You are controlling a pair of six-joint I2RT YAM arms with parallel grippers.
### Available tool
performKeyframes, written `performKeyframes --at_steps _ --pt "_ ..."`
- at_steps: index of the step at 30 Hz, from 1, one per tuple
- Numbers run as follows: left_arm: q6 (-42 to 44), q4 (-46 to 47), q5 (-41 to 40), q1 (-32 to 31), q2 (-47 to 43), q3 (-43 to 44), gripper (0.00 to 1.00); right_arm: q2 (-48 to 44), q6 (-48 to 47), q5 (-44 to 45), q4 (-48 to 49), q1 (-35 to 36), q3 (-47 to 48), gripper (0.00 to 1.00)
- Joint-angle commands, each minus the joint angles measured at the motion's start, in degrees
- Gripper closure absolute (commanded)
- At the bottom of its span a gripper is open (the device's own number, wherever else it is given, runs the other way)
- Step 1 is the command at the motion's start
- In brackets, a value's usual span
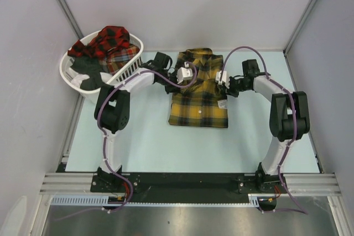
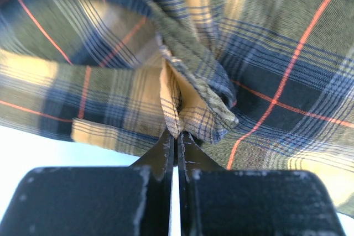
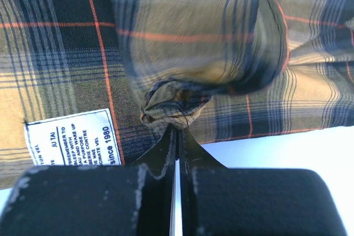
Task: Fold and stack the long sleeve shirts
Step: Fold the shirt
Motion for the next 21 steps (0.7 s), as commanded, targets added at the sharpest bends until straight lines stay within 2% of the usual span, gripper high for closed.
performKeyframes --at_steps 1,3,5,6,8,9,10,11,12,13,14,15,16,17,18,19,21 --pt "-1.81 -1.75 -0.92 0.54 1.83 3.48 1.0 3.03 0.21 -0.62 2.43 -0.07 4.47 1.0" --pt "-2.43 -1.31 -2.49 0.72 2.1 3.66 0.98 3.82 1.52 -0.09 3.22 0.11 4.38 1.0" --pt "-4.18 -0.96 -3.29 0.63 3.06 4.36 0.96 4.18 2.49 1.05 4.02 0.2 4.47 0.96" --pt "-4.89 -0.69 -5.03 0.72 3.24 4.88 0.93 4.27 3.36 1.58 4.19 0.03 4.47 0.84" --pt "-8.05 -0.42 -7.23 0.89 3.76 5.85 0.85 3.83 6.08 3.59 5.42 -0.24 5.17 0.73" --pt "-9.01 -0.86 -7.77 1.59 3.68 6.64 0.79 3.65 10.79 4.3 5.95 -0.94 5.87 0.58" --pt "-11.37 -1.04 -7.6 2.21 3.16 6.65 0.62 3.39 13.45 5.0 6.56 -1.55 8.66 0.5" --pt "-12.88 -1.13 -7.42 2.73 1.85 6.65 0.53 3.39 16.18 6.14 6.31 -2.08 10.43 0.45" --pt "-14.37 -1.04 -7.07 4.22 0.79 6.82 0.5 3.39 19.34 6.67 4.48 -3.48 12.71 0.4" --pt "-17.6 -1.04 -5.42 5.02 -0.44 6.65 0.36 3.39 24.85 7.03 2.98 -4.19 14.82 0.36" --pt "-20.07 1.39 -4.7 5.72 -1.84 5.78 0.25 3.3 28.3 7.12 1.57 -4.98 18.49 0.27" --pt "-23.4 3.51 -4.09 7.12 -5.34 2.98 0.18 3.04 31.73 7.03 -0.79 -5.51 19.66 0.11" --pt "-29.62 5.62 -1.12 7.92 -6.77 1.82 0.16 2.69 38.55 6.59 -2.64 -6.04 20.63 0.07" --pt "-32.03 5.72 1.52 8.36 -8.17 0.94 0.14 1.29 41.49 4.15 -4.75 -6.04 21.51 0.02" --pt "-34.23 5.81 2.76 8.45 -10.8 -1.68 0.11 0.23 44.3 2.91 -7.29 -6.04 20.91 0.0" --pt "-38.86 7.03 6.6 8.45 -12.48 -3.53 0.09 -0.99 51.03 -0.58 -8.02 -6.04 19.51 0.0" --pt "-45.54 8.79 12.33 7.93 -15.38 -10.01 0.08 -4.34 58.18 -5.42 -9.07 -5.78 14.44 0.0"
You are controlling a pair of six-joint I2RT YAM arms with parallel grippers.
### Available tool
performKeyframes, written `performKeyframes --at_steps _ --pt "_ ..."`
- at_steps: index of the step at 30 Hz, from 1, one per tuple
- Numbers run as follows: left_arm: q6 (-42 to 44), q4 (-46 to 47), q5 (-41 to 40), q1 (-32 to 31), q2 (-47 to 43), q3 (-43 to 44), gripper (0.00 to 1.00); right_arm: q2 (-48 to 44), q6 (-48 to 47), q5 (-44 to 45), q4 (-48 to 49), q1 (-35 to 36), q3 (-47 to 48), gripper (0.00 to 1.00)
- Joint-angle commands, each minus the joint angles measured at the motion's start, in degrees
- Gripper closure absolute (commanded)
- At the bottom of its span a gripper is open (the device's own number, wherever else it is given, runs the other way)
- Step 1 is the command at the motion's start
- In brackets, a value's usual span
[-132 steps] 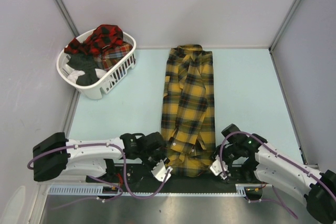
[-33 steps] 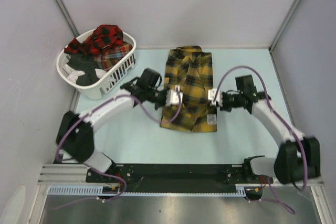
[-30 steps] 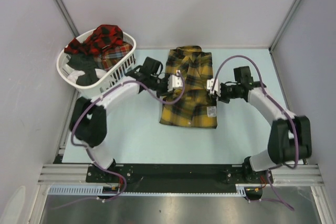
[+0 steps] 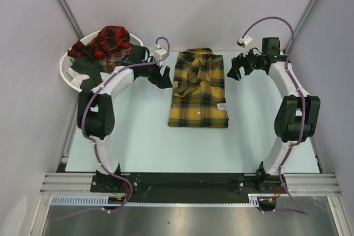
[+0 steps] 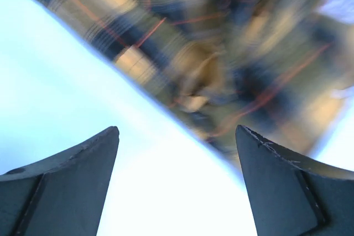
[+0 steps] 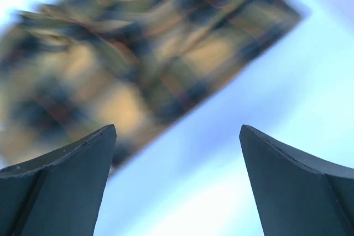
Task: Fold and stack the long sleeve shirts
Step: Fold the shirt
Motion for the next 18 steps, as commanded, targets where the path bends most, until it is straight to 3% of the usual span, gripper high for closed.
performKeyframes --at_steps 1,5,9,10,14,18 --pt "-20.37 8.37 15.58 -1.27 -13.04 -10.06 0.04 -6.79 24.28 -14.56 -7.7 2.32 -6.64 0.0" --pt "-36.19 19.54 26.3 -5.4 -16.85 -21.75 0.01 -8.29 38.07 -23.83 -5.34 7.15 -15.16 0.0" --pt "-53.84 36.06 27.47 -11.19 -16.59 -32.13 0.01 -7.16 46.09 -26.74 2.99 11.3 -22.38 0.0" --pt "-55.54 40.61 27.55 -12.08 -15.54 -32.58 0.01 -6.46 47.41 -27.61 4.41 12.0 -24.48 0.0" --pt "-57.3 43.63 23.26 -13.85 -8.0 -32.32 0.01 -2.86 52.34 -27.71 12.23 13.32 -29.94 0.0" --pt "-66.52 53.47 18.77 -9.73 -0.44 -38.63 0.01 5.75 49.37 -26.21 13.58 10.44 -30.66 0.0"
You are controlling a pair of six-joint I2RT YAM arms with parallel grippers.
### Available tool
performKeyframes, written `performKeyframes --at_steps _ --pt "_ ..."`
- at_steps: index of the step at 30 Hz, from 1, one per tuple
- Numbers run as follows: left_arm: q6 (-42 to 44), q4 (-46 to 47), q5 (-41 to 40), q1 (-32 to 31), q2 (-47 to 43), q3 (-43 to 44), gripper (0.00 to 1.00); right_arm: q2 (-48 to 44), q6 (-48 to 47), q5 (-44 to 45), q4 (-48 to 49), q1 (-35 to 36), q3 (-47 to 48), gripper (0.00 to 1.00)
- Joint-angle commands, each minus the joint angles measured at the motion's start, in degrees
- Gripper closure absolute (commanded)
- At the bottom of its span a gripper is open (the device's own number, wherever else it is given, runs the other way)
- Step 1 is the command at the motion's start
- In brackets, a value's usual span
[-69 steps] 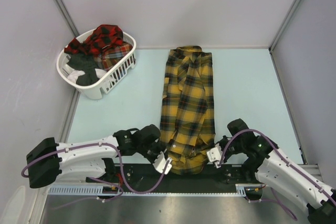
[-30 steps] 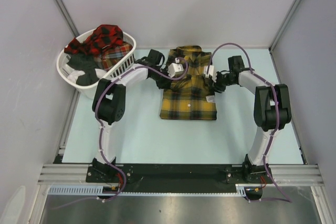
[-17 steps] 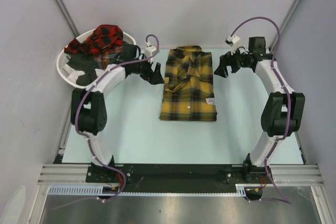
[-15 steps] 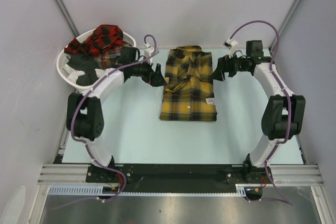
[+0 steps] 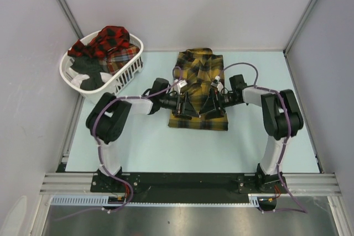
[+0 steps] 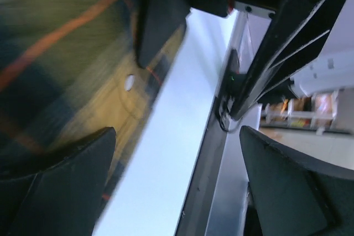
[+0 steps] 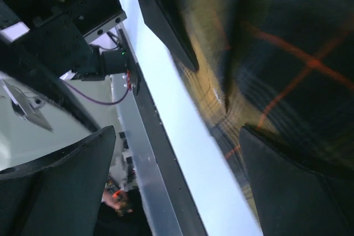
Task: Fold and stack the long sleeve shirts
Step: Fold the shirt
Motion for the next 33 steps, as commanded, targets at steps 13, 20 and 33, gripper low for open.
performKeyframes --at_steps 13,20,33 --pt "3.96 2.25 -0.09 10.85 -5.78 -12.4 0.02 6.63 -14.18 -2.42 -16.33 -12.23 3.94 0.0" --pt "-9.2 16.35 0.19 6.54 -3.27 -6.16 0.13 5.12 -3.31 -3.74 -5.81 -8.36 10.01 0.0" --pt "-6.78 16.31 -13.17 7.85 14.4 14.66 0.14 22.52 -2.75 2.94 -3.51 -4.49 22.93 0.0"
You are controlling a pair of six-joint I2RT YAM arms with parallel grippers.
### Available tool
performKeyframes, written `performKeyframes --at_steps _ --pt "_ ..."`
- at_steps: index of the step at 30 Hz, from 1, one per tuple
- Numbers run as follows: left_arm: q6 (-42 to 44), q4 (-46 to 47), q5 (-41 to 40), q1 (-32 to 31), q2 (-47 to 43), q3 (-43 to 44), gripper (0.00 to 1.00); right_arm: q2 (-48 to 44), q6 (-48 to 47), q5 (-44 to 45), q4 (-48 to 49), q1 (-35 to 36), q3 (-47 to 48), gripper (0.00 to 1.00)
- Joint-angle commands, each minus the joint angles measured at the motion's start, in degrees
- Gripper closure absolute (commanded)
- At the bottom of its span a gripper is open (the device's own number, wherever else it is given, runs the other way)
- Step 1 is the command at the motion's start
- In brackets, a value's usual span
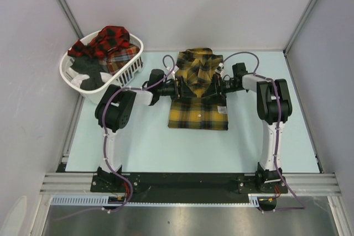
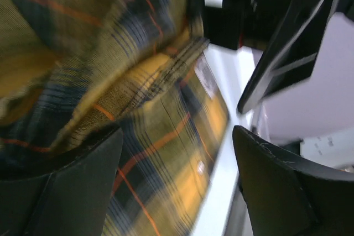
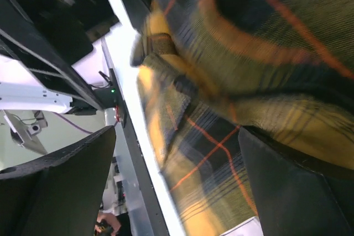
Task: Fold and stack the long sleeve shirts
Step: Fold the shirt
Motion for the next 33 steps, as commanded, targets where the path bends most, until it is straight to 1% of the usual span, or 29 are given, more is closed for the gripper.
performKeyframes --at_steps 1,5,7,9,11,12,14,15,16,17,18,19,20,21,22,24,25,28,33 --pt "4.36 0.31 -4.71 1.91 1.44 8.5 0.13 4.95 -1.51 3.99 -1.23 0.76 1.84 0.0" --pt "9.37 -3.82 -8.05 3.14 2.06 13.35 0.11 6.19 -3.97 5.05 -3.16 0.67 3.42 0.0" --pt "12.54 -6.71 -11.72 4.19 2.15 14.93 0.1 6.19 -5.19 5.22 -3.96 0.58 4.04 0.0" --pt "14.47 -6.99 -12.45 5.16 1.97 15.46 0.1 6.11 -5.9 5.31 -5.44 0.49 4.91 0.0" --pt "16.49 -7.87 -9.74 5.6 0.57 16.17 0.1 5.06 -6.95 4.7 -6.42 0.23 5.53 0.01" --pt "19.2 -8.22 -7.9 5.78 -0.74 15.91 0.1 4.18 -7.39 4.61 -7.64 0.23 6.14 0.01" --pt "22.02 -9.71 -3.08 5.69 -5.92 12.58 0.11 2.34 -8.7 3.56 -8.26 0.32 6.33 0.02" --pt "24.65 -10.59 -2.18 5.69 -7.85 10.83 0.11 -0.11 -8.89 3.2 -8.7 0.32 6.33 0.03" --pt "25.72 -13.21 -1.73 5.69 -9.61 7.33 0.13 -1.27 -9.15 2.85 -8.97 0.58 6.24 0.04" --pt "26.77 -15.15 -2.43 5.69 -13.02 5.9 0.16 -2.67 -9.5 2.85 -9.23 1.1 6.15 0.05" --pt "29.05 -17.69 -4.0 5.6 -14.19 4.84 0.2 -5.12 -9.94 3.11 -9.32 1.46 5.89 0.08" --pt "29.85 -24.07 -6.71 5.6 -15.5 3.88 0.34 -6.45 -9.95 4.16 -9.23 1.81 5.19 0.1" --pt "30.38 -27.44 -8.83 5.6 -16.56 3.78 0.39 -7.51 -10.03 4.69 -9.06 2.59 4.75 0.13" --pt "31.08 -29.73 -11.11 5.69 -16.92 3.6 0.41 -8.39 -10.21 5.74 -9.41 3.04 4.4 0.18" --pt "31.35 -32.89 -12.0 5.6 -17.36 2.99 0.45 -10.22 -10.56 7.66 -9.5 3.56 3.78 0.2" --pt "30.39 -34.32 -15.68 5.51 -18.59 1.59 0.48 -11.73 -12.05 9.87 -11.07 5.75 3.16 0.26" --pt "30.13 -34.85 -16.14 5.51 -18.59 0.36 0.5 -13.13 -12.67 12.4 -10.91 6.72 2.73 0.27" --pt "30.3 -35.29 -17.28 4.99 -17.37 -0.27 0.5 -14.28 -12.5 14.01 -10.11 9.89 0.62 0.33" --pt "31.79 -35.38 -18.43 3.67 -13.85 1.84 0.51 -10.78 -12.41 16.29 -8.19 14.37 -0.27 0.45"
